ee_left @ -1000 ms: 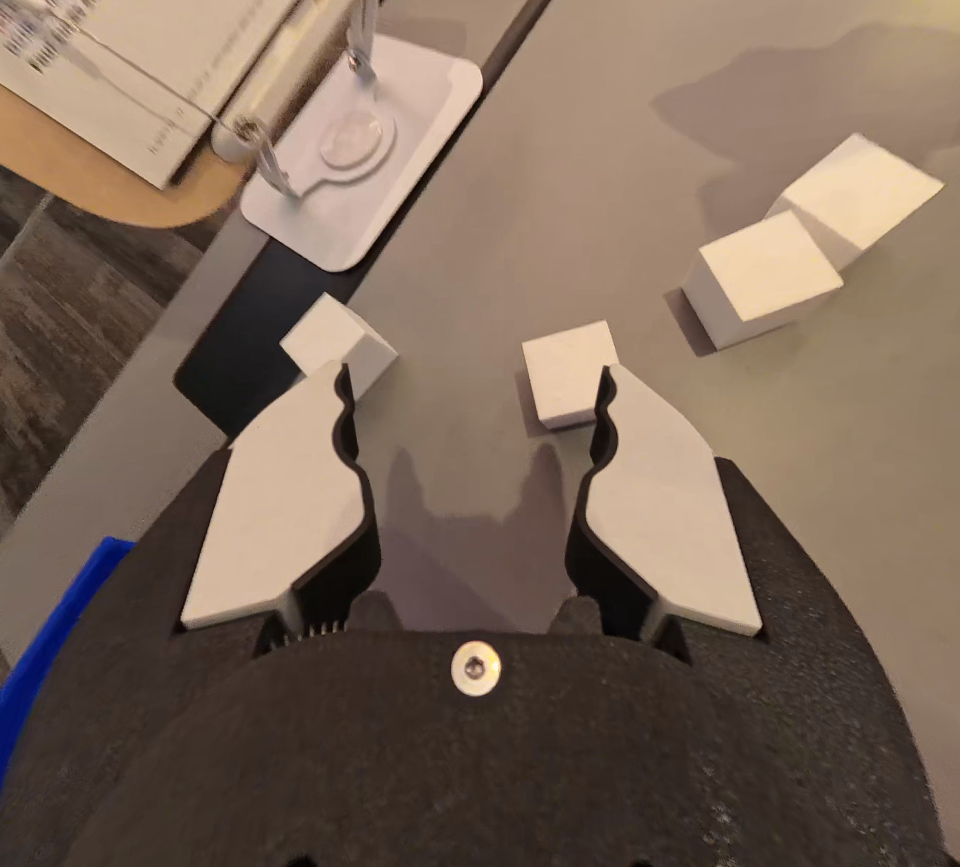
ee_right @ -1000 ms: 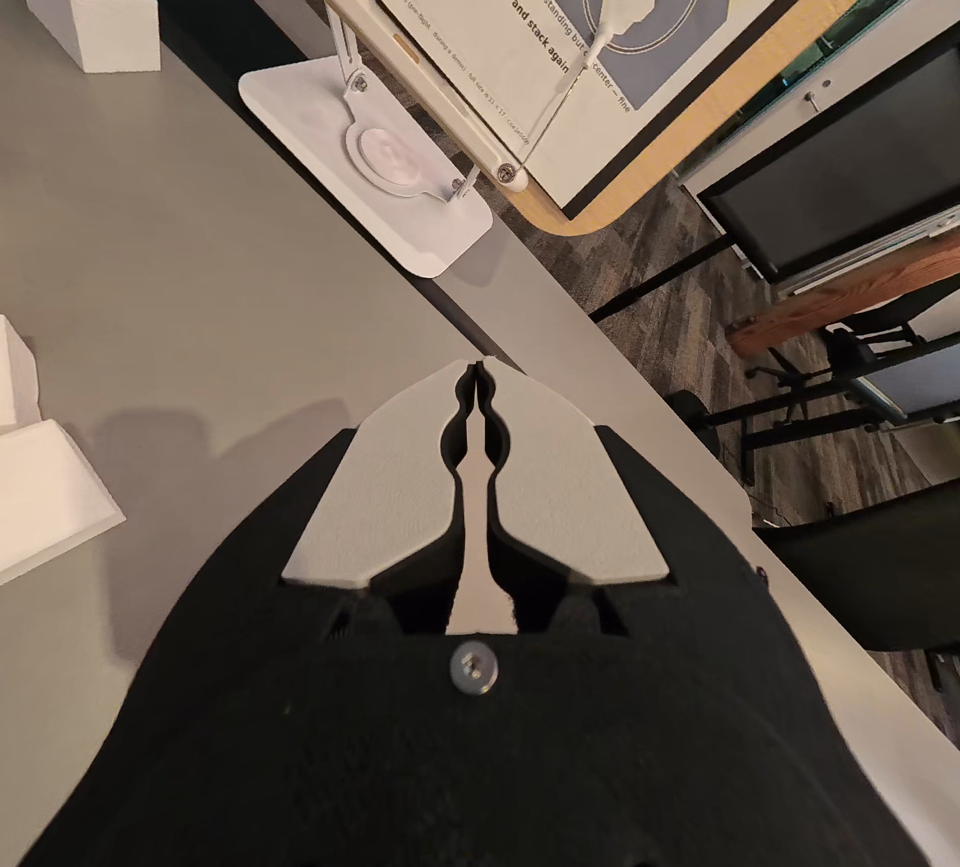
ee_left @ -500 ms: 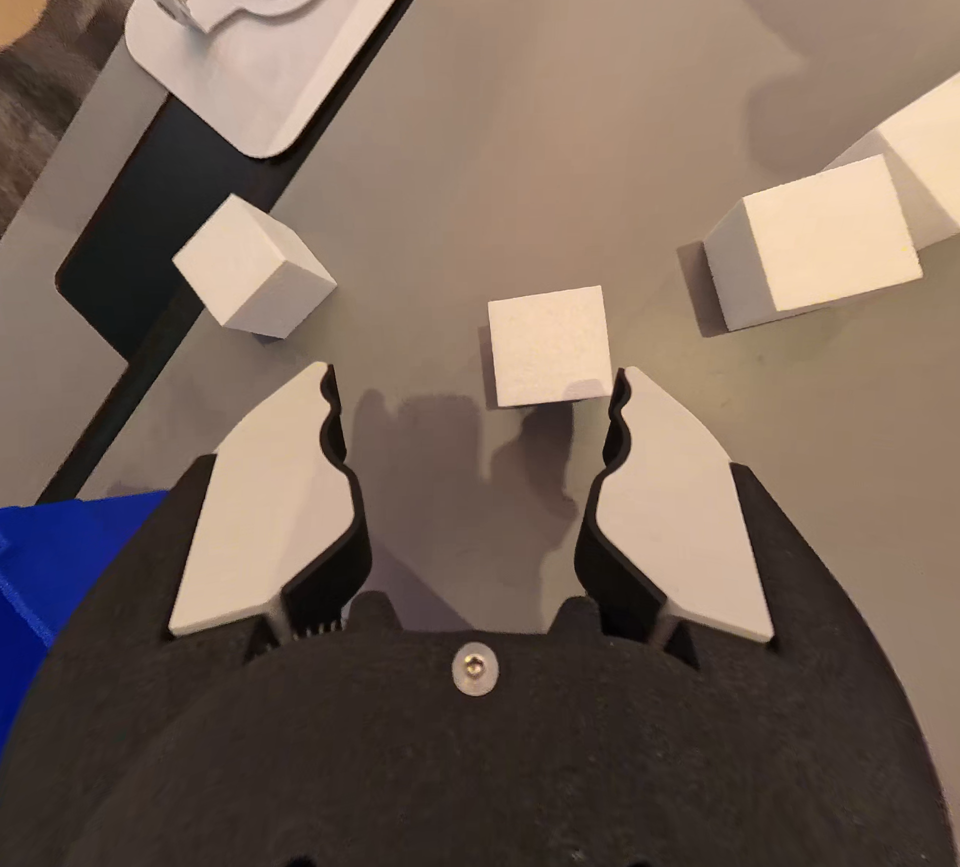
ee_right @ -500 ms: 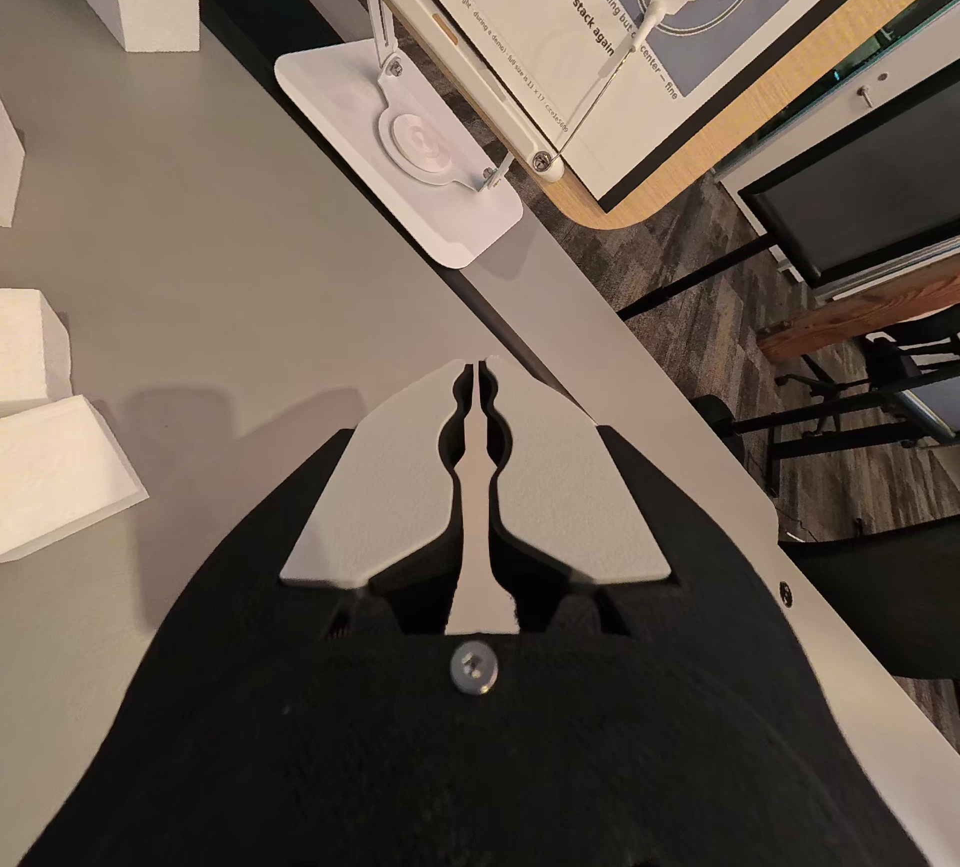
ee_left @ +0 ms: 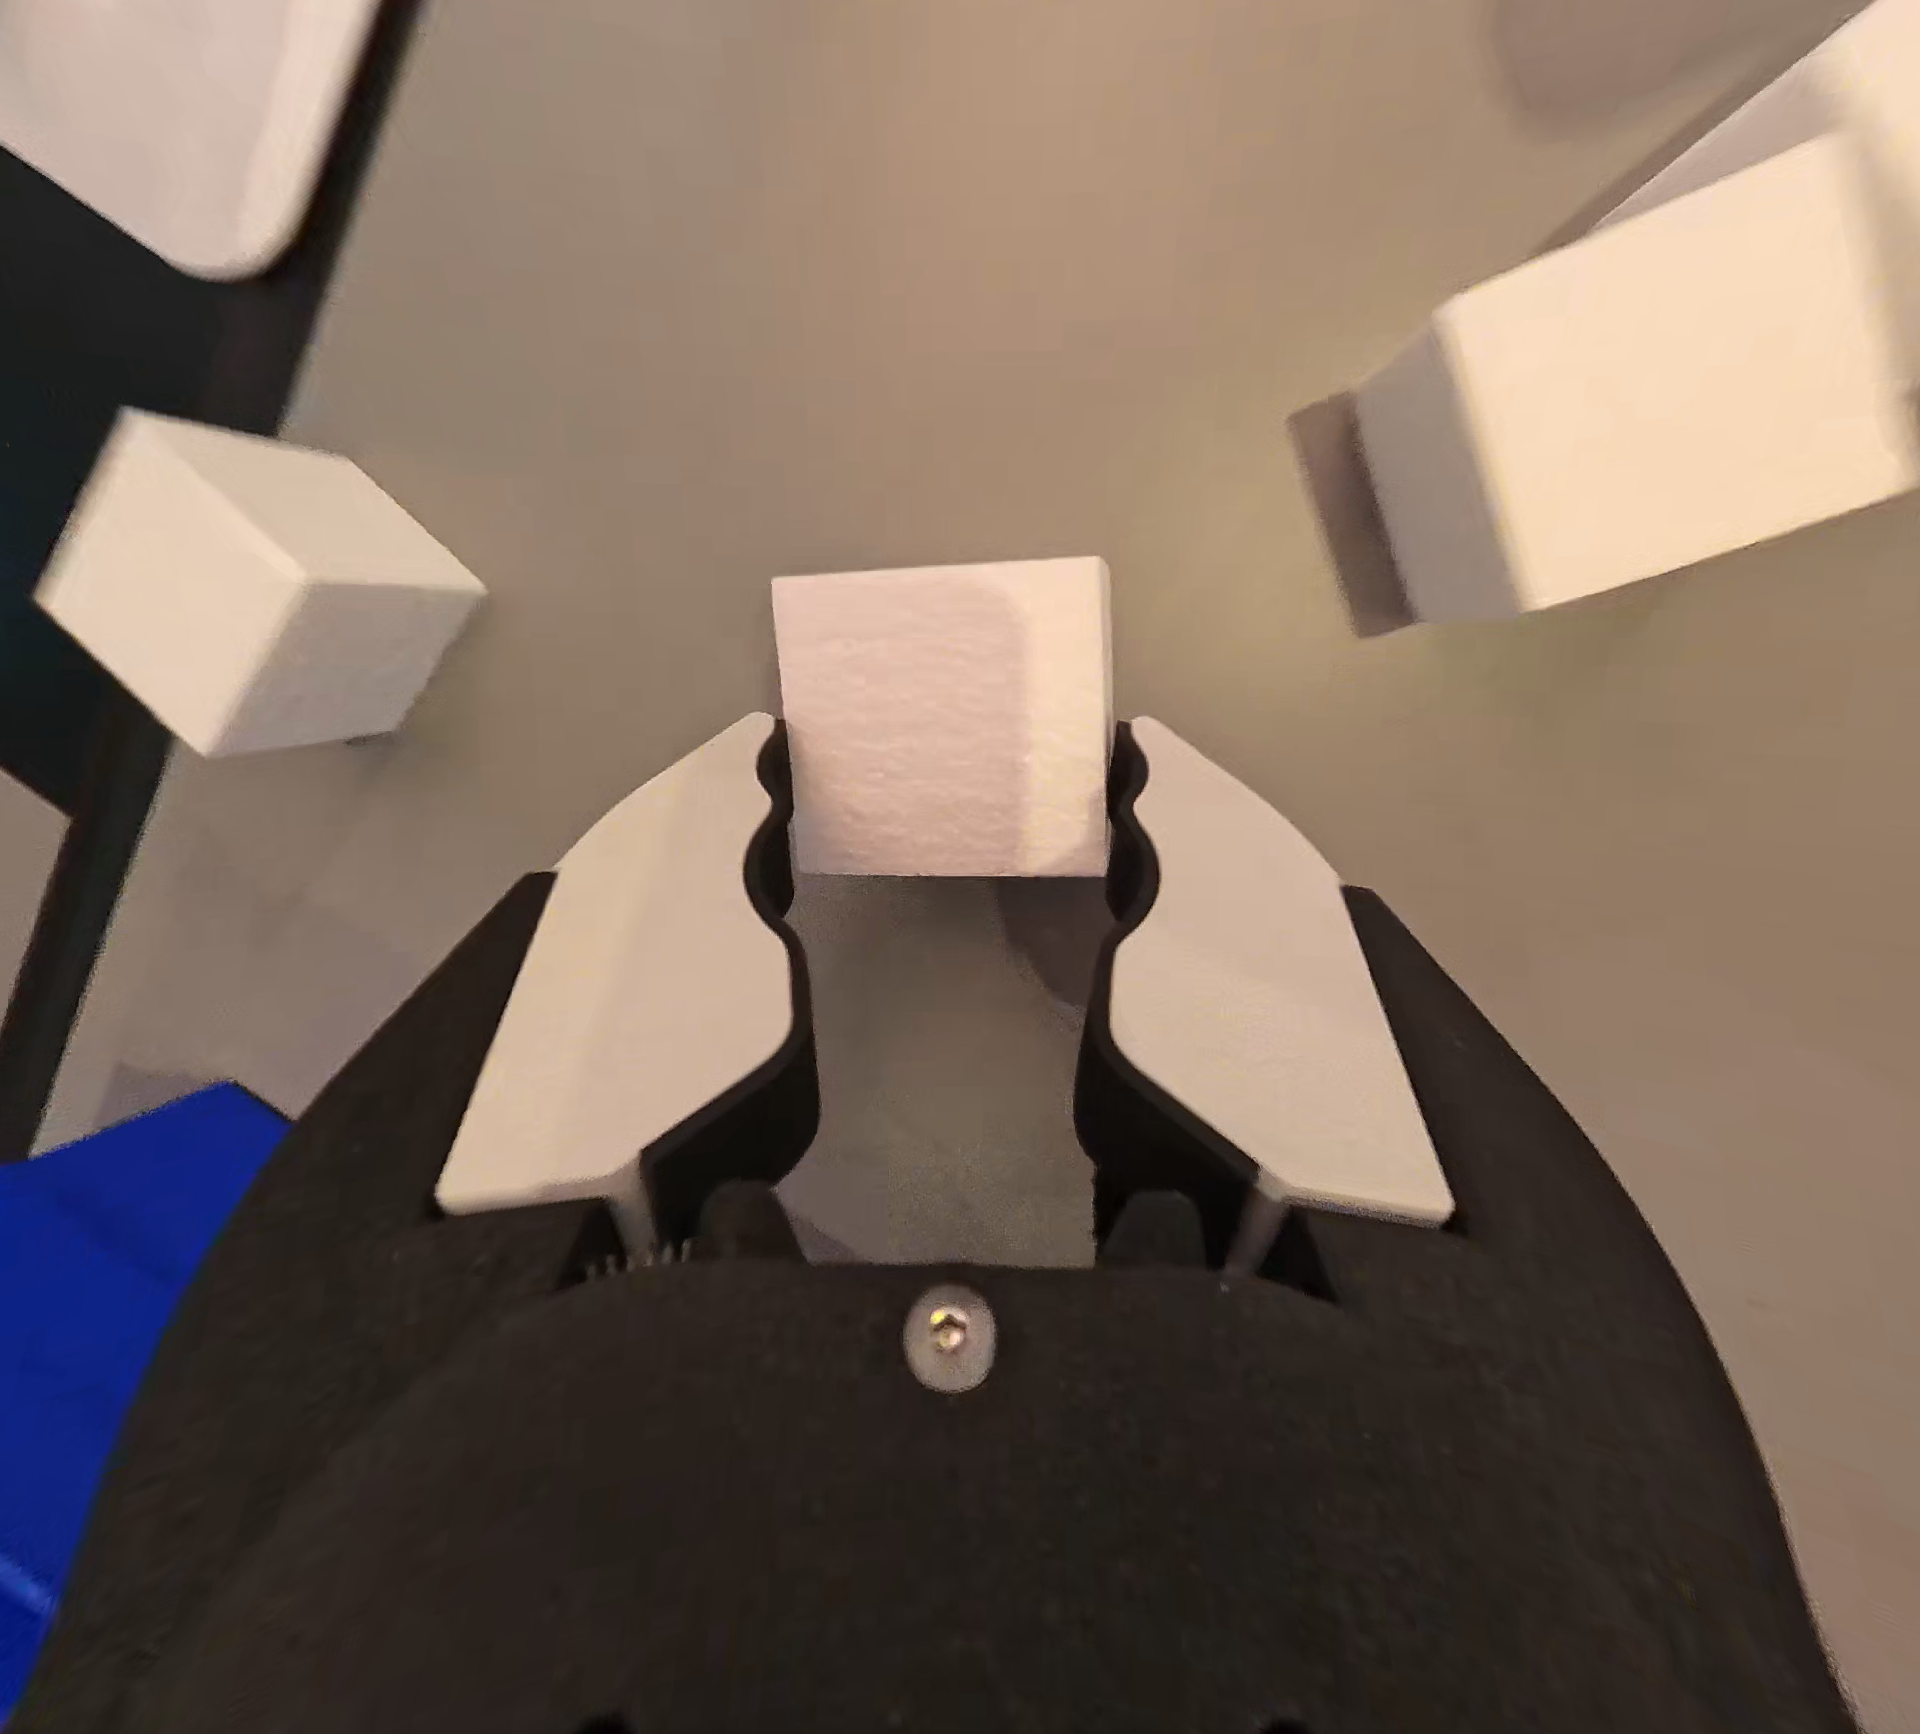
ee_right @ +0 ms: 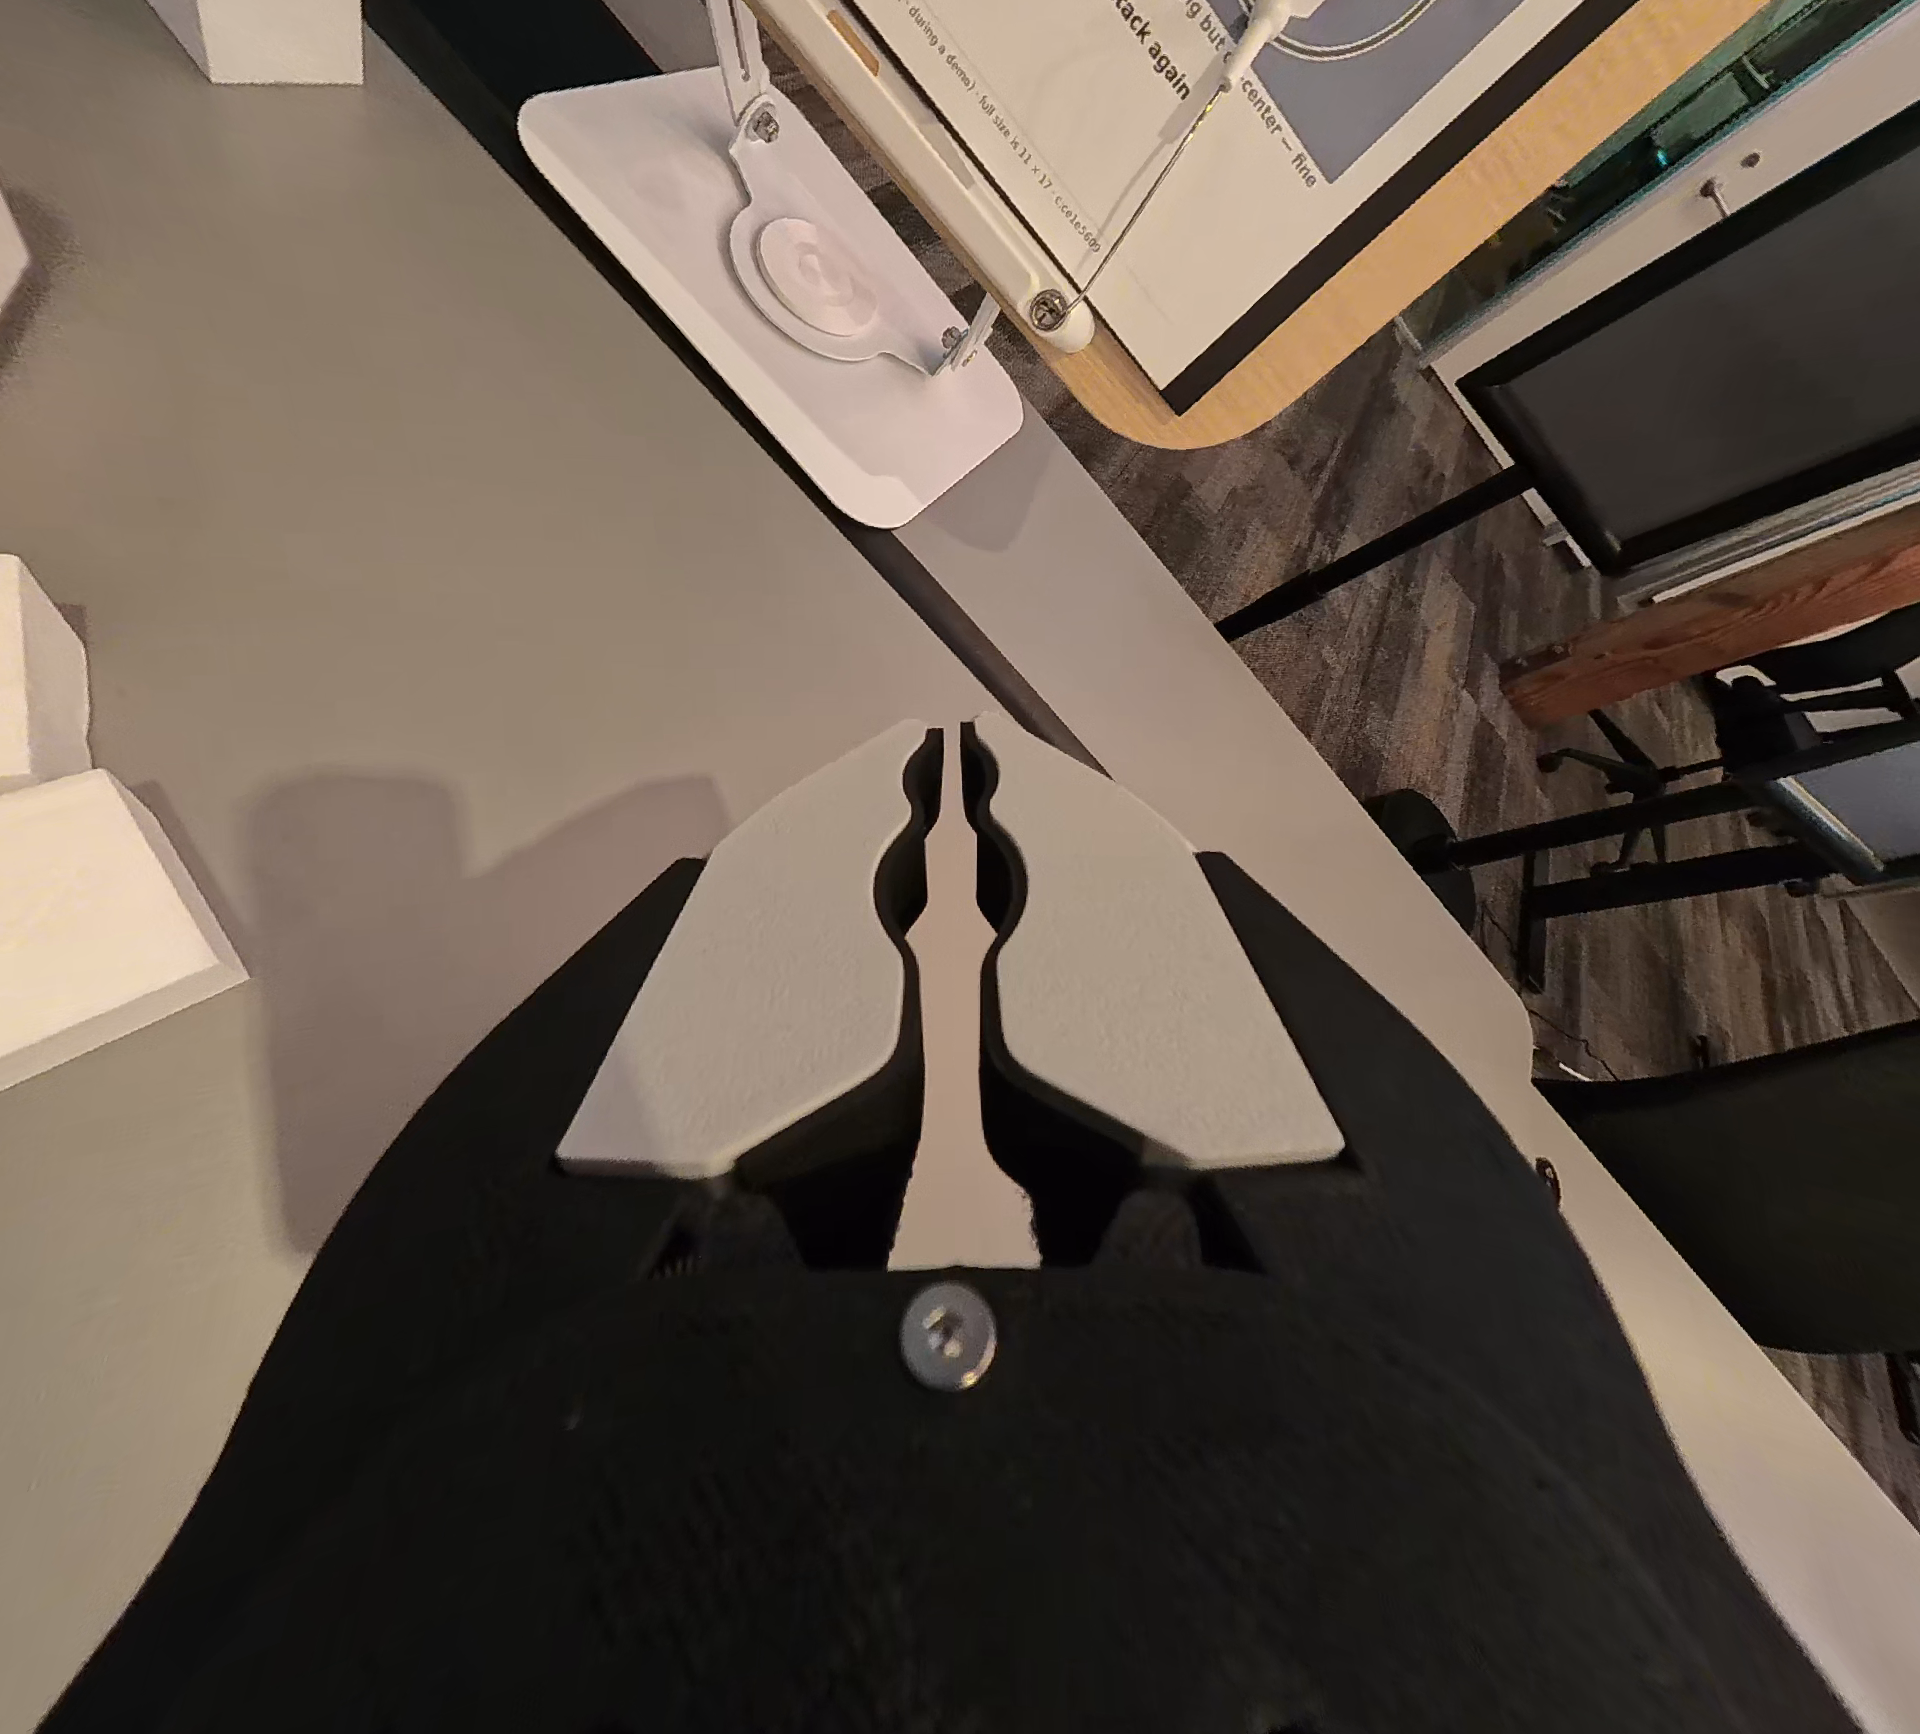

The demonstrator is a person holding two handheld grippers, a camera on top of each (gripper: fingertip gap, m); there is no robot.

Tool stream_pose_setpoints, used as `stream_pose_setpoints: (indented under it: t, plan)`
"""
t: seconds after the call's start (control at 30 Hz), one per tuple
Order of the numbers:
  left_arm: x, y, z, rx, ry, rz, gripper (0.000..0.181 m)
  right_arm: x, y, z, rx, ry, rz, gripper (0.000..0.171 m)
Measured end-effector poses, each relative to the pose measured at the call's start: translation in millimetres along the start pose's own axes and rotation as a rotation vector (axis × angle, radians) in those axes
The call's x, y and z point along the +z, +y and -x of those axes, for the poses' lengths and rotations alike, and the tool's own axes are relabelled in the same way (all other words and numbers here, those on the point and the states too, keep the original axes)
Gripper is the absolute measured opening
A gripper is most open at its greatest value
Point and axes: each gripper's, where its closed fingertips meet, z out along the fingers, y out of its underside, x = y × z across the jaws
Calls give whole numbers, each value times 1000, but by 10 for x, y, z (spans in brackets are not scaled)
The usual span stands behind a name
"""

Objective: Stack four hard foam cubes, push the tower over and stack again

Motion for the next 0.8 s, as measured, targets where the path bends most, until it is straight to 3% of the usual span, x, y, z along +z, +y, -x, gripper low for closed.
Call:
stream_pose_setpoints:
  t: [0.1, 0.17, 0.4, 0.53, 0.8]
  plan:
    - [-391, -469, -212, -8, 66, -247, 59, -2, 6, -18, 12, -10, -1, 4]
    - [-579, -683, -426, -56, 109, -314, 59, 10, 23, -19, 14, -15, 5, 4]
    - [-554, -767, -797, -208, 13, -189, 59, 60, 78, 28, -12, -23, 40, 5]
    - [-405, -743, -912, -261, 53, -132, 59, 58, 89, 28, -14, -28, 44, 5]
    - [-281, -596, -903, -231, -26, -19, 59, 64, 107, 11, -15, -32, 50, 5]
